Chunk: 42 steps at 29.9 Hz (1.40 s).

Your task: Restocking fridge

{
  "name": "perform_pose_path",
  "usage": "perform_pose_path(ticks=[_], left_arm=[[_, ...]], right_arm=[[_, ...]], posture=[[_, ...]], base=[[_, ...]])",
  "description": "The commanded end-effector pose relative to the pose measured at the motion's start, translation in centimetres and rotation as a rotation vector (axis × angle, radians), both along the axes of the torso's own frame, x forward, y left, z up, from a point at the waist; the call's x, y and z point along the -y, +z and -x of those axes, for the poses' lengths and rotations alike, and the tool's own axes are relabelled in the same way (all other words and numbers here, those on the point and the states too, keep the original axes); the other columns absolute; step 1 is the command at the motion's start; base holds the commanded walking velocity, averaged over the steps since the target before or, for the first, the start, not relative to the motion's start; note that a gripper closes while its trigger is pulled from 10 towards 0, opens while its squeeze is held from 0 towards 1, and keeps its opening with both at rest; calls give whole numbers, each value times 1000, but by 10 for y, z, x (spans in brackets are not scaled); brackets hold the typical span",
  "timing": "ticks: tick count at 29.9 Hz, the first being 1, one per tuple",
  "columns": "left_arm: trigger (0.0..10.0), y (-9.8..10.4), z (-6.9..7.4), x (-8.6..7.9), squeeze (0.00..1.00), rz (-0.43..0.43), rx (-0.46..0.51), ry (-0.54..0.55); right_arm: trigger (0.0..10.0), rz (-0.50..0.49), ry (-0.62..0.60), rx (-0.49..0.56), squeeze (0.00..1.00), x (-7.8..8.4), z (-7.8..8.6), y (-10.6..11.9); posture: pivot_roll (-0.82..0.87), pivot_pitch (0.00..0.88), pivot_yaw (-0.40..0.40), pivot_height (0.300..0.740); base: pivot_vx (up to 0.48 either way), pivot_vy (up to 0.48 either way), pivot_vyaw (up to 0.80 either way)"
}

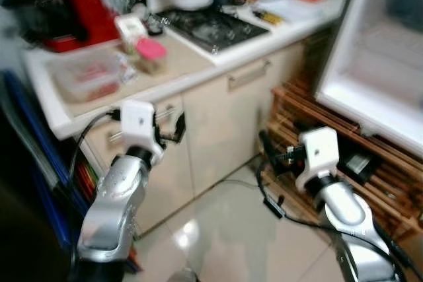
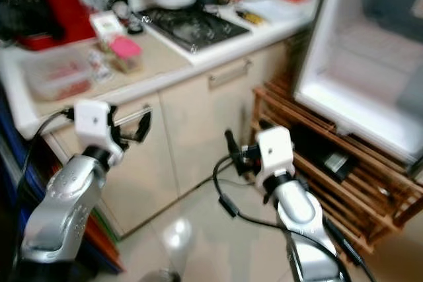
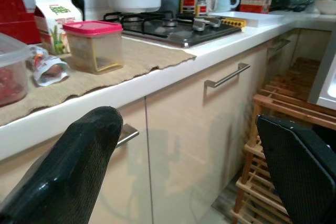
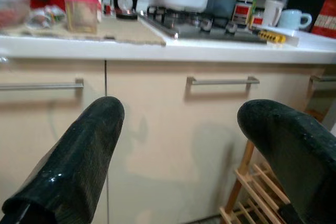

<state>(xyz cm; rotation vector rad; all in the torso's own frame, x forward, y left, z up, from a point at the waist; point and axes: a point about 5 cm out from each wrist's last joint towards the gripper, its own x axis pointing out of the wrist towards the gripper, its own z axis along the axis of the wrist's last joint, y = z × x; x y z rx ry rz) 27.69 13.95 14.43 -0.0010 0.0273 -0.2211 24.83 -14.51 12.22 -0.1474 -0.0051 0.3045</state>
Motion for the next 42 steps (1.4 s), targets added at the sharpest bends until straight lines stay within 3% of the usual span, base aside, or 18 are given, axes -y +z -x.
perform_pose_path(ticks=[1, 5, 9, 11, 14, 26, 33, 42], left_arm=[[10000, 5, -3, 0, 0, -18, 21, 9], [10000, 6, -3, -2, 0, -47, 36, 24], [10000, 6, -3, -3, 0, 6, 23, 31], [10000, 9, -4, -4, 0, -39, 41, 28], [10000, 12, -5, -2, 0, -33, 67, -1], [10000, 22, -9, -7, 0, -54, 115, -4], [10000, 27, -7, -7, 0, -85, 138, -23], [10000, 37, -9, -9, 0, -98, 170, -26]], right_arm=[[10000, 3, 5, 14, 0, 0, -4, 3], [10000, 6, 12, 17, 0, -1, -5, 3], [10000, 6, 8, 16, 0, 0, -6, 3], [10000, 3, -4, 8, 0, 0, -6, 1], [10000, -5, -34, 2, 0, 2, -7, 0], [10000, -47, -82, 14, 0, 2, -11, 2], [10000, -46, -48, 87, 0, -7, -17, 19], [10000, -70, -36, 135, 0, -11, -22, 34]], posture=[[20, 0, 44, 740], [20, 0, 42, 740], [22, 0, 42, 740], [22, 0, 43, 740], [20, 0, 44, 740], [31, 0, 52, 740], [37, 0, 52, 740], [43, 0, 47, 740]], base=[[0, -480, 800], [0, -480, 800], [0, 0, 800], [0, 0, 800], [0, 0, 533], [438, 0, 0], [439, 0, 0], [441, 0, 667]])
